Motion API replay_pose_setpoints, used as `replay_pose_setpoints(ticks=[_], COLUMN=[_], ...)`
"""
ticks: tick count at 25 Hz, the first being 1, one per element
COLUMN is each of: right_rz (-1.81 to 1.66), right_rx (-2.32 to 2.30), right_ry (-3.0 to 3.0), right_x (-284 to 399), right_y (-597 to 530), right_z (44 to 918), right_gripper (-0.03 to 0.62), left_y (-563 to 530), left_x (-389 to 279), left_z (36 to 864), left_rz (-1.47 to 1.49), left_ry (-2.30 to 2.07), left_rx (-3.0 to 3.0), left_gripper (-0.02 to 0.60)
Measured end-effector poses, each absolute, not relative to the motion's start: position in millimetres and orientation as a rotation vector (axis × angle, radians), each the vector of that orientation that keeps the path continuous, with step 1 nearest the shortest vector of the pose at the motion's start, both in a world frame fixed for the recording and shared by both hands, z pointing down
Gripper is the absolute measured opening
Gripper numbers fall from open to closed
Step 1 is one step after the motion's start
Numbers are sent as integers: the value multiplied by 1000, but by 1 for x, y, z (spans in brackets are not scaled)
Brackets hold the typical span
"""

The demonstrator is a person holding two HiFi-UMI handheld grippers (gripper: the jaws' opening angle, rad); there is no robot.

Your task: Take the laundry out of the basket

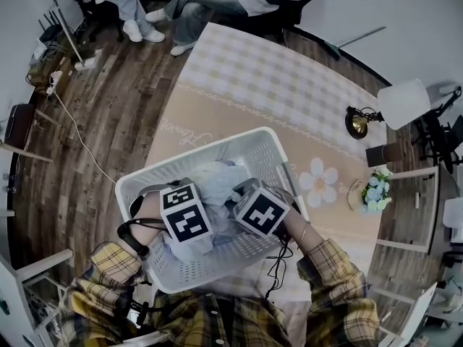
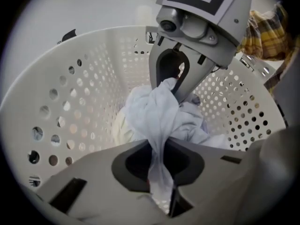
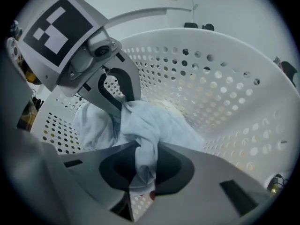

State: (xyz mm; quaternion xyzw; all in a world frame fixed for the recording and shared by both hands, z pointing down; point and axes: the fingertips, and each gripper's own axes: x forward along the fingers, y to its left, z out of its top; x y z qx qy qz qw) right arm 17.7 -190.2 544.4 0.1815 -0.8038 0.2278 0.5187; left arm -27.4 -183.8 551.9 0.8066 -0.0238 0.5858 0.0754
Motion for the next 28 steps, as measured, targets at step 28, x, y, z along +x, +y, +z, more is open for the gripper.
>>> replay_pose_setpoints(ticks=[28], right_rz=[404], right_rx=[1179], right_ry=[-2299], right_x=[17], right_y=[-166], right_z=[343], right_gripper=[87], left_y=[-165], left_x=[-13], left_z=[349], left_rz=[1003], left_ry=[-373], left_rx=[2829], left_gripper=[72])
